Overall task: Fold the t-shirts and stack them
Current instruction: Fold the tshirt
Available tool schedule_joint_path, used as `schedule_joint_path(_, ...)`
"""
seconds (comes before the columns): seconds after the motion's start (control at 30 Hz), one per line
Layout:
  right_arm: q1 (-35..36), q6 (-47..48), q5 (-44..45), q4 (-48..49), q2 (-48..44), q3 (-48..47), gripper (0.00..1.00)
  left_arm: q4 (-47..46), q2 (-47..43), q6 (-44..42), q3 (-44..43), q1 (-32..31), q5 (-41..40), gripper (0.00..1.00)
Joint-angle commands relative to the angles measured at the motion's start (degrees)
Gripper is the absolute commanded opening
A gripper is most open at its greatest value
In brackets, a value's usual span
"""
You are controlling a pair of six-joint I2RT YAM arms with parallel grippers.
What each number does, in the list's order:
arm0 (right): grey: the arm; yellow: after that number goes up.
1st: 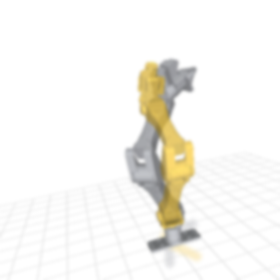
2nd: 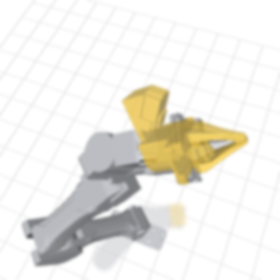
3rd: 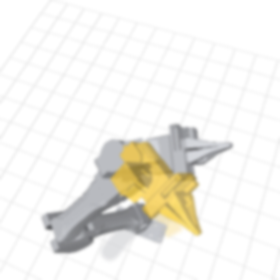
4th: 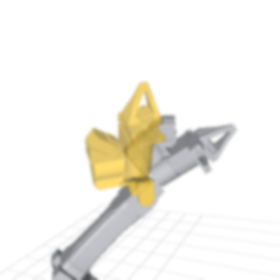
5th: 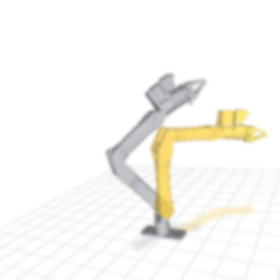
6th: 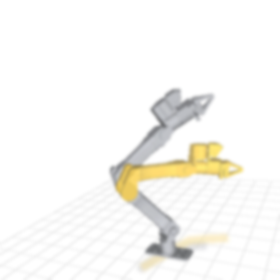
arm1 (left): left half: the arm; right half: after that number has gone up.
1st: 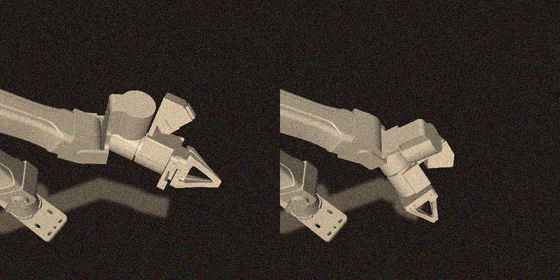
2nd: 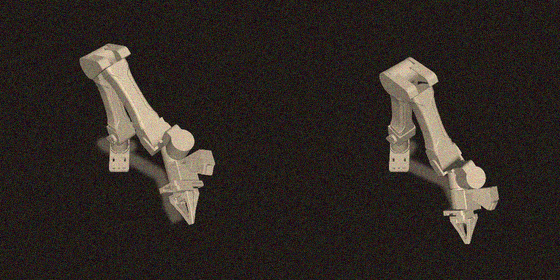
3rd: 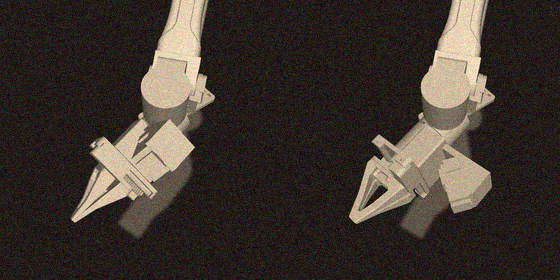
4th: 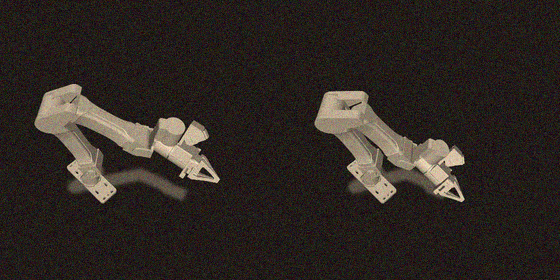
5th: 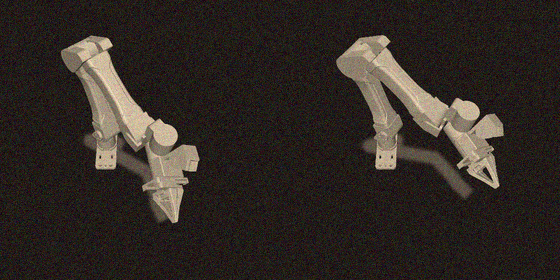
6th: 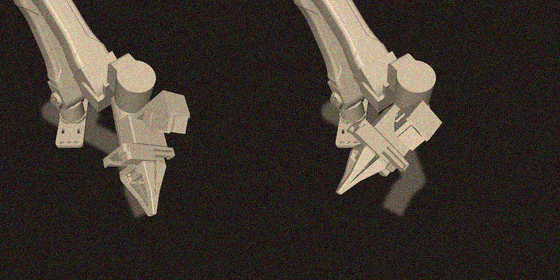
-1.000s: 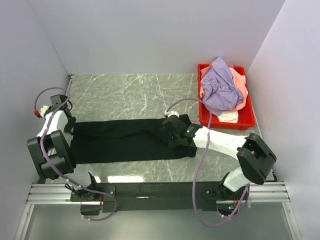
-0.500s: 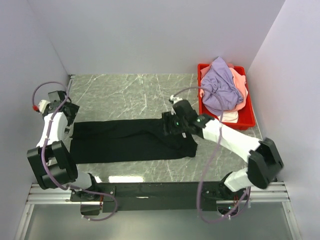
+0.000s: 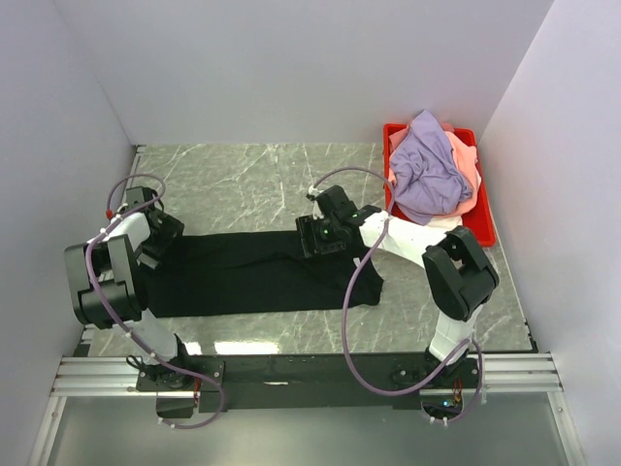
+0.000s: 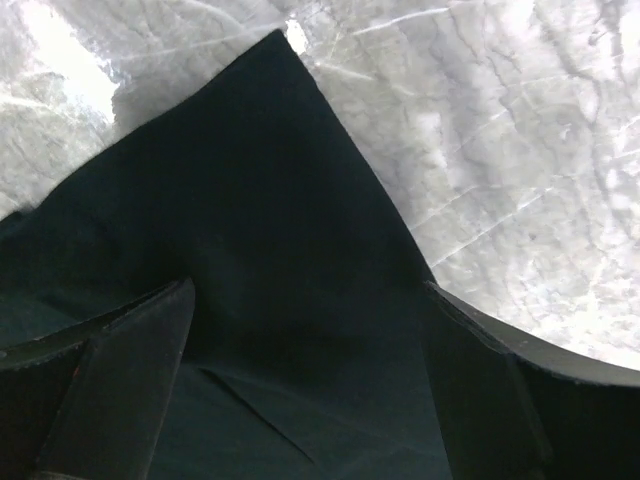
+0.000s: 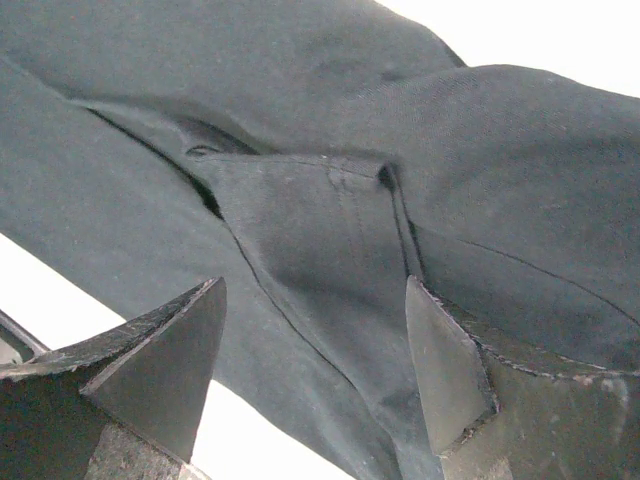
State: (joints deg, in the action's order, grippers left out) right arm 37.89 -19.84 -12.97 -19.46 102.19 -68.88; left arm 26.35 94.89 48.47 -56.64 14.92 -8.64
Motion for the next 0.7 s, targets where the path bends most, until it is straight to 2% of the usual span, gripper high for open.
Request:
schedule_joint_path(0.0, 0.34, 1.47, -2.85, 2.85, 0.99, 0.06, 0.79, -2.44, 0.99, -2.06, 0.30, 0.29, 0.21, 1.00)
schedule_joint_path(0.4, 7.37, 6.30, -6.54, 2.06, -2.35, 3.66, 0.79, -2.35, 2.49, -1.62, 0.22, 0.55, -0.32, 0.99)
schedule_joint_path(0.67, 13.00, 7.00, -4.43, 1.27, -6.91, 6.39, 0.79, -1.30, 1.26, -1.97, 0.04, 0.46, -2.25, 0.99)
